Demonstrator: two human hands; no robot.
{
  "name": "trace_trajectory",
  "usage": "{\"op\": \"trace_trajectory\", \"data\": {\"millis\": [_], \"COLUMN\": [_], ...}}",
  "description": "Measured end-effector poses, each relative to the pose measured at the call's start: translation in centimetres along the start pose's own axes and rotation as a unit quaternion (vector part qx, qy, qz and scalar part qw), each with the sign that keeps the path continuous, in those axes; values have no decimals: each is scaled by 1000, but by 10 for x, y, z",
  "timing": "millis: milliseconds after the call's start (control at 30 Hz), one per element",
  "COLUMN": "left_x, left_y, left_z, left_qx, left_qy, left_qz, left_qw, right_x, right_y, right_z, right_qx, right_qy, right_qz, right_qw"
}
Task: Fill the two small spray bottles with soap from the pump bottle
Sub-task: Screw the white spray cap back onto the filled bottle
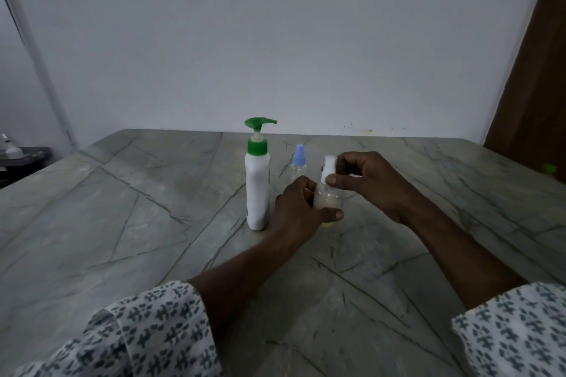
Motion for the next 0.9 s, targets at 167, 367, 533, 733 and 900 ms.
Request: {"op": "trace_trajectory", "data": {"millis": [167, 367, 533, 733, 900], "left_x": [0, 1, 2, 2, 2], "left_y": [0, -2, -3, -3, -2], "left_z": [0, -1, -1, -2, -1], "left_qx": [-1, -4, -4, -11, -12], "left_qy": [5, 0, 1, -6, -4], "left_qz": [6, 3, 10, 2, 6], "left_qw": [1000, 1000, 1000, 1000, 1000], "right_x": [6, 3, 8, -5, -4], "right_y": [-4, -2, -3, -8, -10], "right_z": [2, 0, 0, -1, 0], "right_qx": [35, -5, 33, 19, 24], "right_qy": [1, -8, 1, -7, 0], "right_qz": [-2, 8, 0, 53, 106], "right_qw": [999, 1000, 999, 998, 994]}}
Point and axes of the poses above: each hand's wrist, its own z-axis towards the middle knuckle, its own x-axis out of the palm, y = z × x, the point moved 2 cm from there along z, towards the middle knuckle, and after that the axes turned 10 degrees about -z, right-handed, at the moved point
